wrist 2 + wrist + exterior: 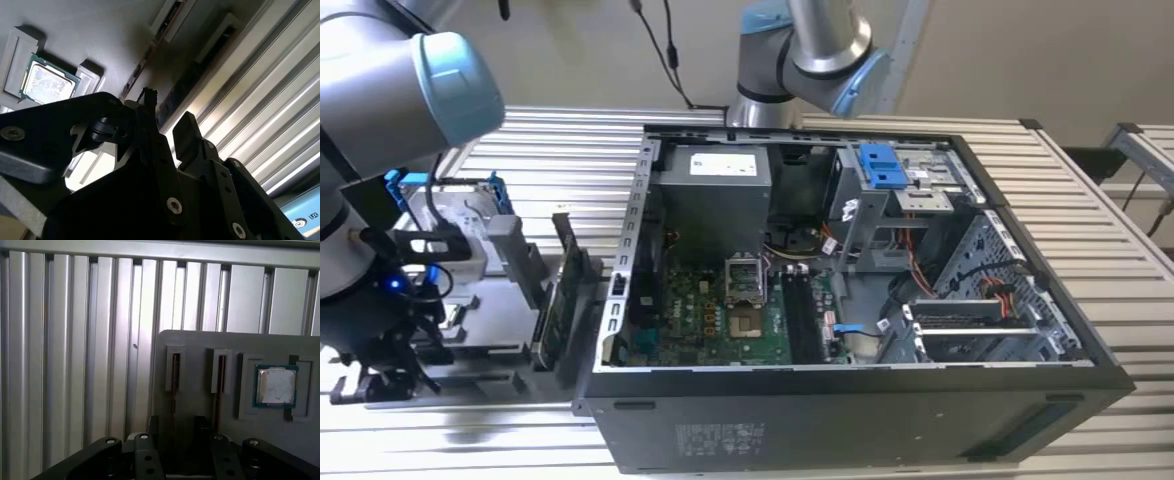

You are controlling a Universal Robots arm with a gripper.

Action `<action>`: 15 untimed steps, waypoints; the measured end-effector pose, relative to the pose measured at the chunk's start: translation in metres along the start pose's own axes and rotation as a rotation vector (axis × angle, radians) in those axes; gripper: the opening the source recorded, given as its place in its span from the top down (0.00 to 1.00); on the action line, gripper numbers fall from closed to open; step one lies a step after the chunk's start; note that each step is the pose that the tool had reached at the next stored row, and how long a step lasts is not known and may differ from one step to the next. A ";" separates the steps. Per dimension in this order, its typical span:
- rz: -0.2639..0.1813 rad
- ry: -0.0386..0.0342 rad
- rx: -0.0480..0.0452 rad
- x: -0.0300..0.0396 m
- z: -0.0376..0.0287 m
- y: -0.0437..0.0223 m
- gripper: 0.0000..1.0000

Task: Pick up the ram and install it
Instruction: 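Pick up the ram and move it above insertion slot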

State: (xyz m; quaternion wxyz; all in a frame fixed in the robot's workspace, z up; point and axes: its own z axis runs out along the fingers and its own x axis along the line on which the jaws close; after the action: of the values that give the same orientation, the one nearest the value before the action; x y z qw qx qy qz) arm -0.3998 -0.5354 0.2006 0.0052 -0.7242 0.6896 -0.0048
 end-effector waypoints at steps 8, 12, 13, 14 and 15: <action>-0.015 0.0000 0.0007 0.0003 0.0069 0.0002 0.58; -0.015 0.0001 0.0010 0.0004 0.0074 0.0013 0.58; -0.015 0.0000 0.0015 0.0004 0.0077 0.0014 0.58; -0.015 0.0000 0.0016 0.0004 0.0078 0.0015 0.58; -0.015 0.0001 0.0016 0.0004 0.0078 0.0015 0.58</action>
State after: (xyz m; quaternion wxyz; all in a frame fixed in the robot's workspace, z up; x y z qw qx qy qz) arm -0.4012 -0.5359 0.1927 0.0058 -0.7293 0.6842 -0.0054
